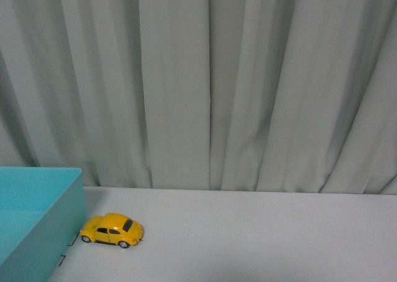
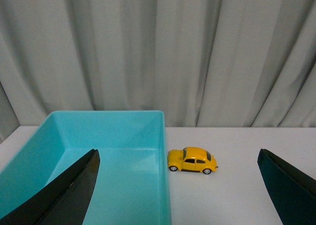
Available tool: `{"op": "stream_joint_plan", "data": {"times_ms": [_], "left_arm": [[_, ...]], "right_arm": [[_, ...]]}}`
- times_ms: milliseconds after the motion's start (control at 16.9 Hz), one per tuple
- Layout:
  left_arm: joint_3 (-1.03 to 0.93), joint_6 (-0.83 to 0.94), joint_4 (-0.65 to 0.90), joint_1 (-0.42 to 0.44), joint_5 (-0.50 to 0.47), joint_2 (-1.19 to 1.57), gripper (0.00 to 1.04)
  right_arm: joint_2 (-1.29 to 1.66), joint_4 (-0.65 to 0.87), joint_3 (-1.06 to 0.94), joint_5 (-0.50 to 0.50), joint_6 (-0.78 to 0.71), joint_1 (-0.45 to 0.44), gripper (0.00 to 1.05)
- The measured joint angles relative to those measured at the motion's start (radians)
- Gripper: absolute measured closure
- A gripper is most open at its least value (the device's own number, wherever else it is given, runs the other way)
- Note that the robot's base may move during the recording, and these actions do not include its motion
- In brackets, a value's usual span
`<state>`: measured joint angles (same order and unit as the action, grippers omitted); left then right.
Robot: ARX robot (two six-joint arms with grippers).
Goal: Wind up and store yellow beetle toy
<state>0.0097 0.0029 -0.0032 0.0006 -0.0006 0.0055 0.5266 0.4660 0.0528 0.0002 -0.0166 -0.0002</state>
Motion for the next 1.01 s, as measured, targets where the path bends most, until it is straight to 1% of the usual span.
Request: {"op": "stream_joint_plan", "data": {"times_ms": [118, 178, 237, 533, 1007], "left_arm": [[0.0, 0.0, 0.0, 0.0, 0.0, 0.0, 0.07], [0.0, 0.0, 0.0, 0.0, 0.0, 0.0, 0.07], [0.0, 0.0, 0.0, 0.0, 0.0, 0.0, 0.07], [0.0, 0.0, 0.0, 0.0, 0.0, 0.0, 0.07], [0.0, 0.0, 0.0, 0.0, 0.0, 0.0, 0.07]], "right_arm": [[-0.048, -0.032, -0.01, 0.0, 0.001, 0.0, 1.03], [-0.056, 0.018, -0.036, 0.0, 0.002, 0.0, 1.03], [-0.073, -0.027, -0.043, 0.0, 0.002, 0.0, 1.03], [-0.193, -0.135, -0.043, 0.0, 0.002, 0.0, 1.03], [-0.322, -0.259, -0.043, 0.0, 0.002, 0.0, 1.03]]}}
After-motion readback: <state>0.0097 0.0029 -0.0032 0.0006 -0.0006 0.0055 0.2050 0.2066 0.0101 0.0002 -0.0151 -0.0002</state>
